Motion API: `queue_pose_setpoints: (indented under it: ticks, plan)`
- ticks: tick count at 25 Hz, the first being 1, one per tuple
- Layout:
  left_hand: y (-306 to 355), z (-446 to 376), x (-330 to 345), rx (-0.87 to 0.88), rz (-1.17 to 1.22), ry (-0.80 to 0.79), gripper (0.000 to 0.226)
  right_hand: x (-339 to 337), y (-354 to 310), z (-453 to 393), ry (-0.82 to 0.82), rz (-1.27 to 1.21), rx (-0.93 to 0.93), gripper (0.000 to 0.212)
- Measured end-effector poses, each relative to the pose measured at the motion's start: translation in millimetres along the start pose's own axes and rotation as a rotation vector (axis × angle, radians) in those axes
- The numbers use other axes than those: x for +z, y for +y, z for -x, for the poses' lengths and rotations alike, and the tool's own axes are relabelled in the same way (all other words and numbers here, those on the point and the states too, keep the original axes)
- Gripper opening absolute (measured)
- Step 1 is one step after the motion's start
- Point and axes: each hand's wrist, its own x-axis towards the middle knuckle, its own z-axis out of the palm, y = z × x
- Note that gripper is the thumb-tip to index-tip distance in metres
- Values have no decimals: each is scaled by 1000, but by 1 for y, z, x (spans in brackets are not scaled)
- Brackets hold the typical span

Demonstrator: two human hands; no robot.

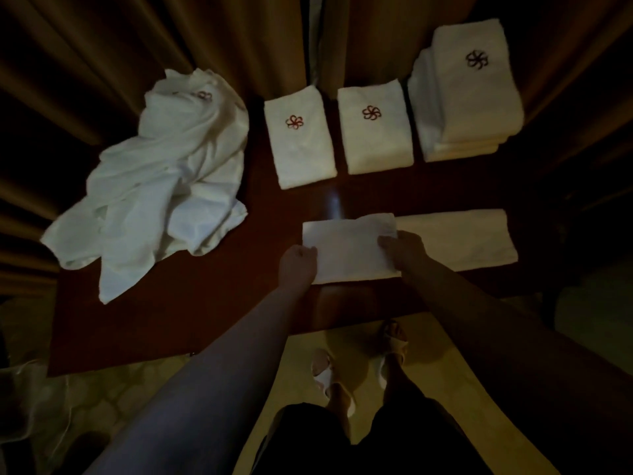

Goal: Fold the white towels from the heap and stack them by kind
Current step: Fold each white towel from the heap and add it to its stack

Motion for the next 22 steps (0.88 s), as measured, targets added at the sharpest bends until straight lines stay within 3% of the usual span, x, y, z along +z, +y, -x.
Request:
queue_pose_setpoints:
  ticks: [6, 10, 13, 16, 18, 22]
  plan:
    - [1, -22, 15, -93, -46, 96, 54, 0, 20, -48, 52, 365, -32, 37]
    - [7, -29, 20, -104, -34, 98, 53, 0, 28, -52, 119, 431, -58, 41]
    - [11, -34, 22, -155, -40, 95, 55, 1, 28, -46, 203, 454, -337, 37]
    - [11, -36, 22, -163, -27, 96, 53, 8, 33, -43, 91, 604, -511, 25]
    - [9, -37, 21, -159, 31, 82, 52, 12, 38, -44, 41, 662, -425, 36]
    - [7, -35, 15, -151, 99, 32, 48, 12, 40, -48, 56, 548, -314, 42]
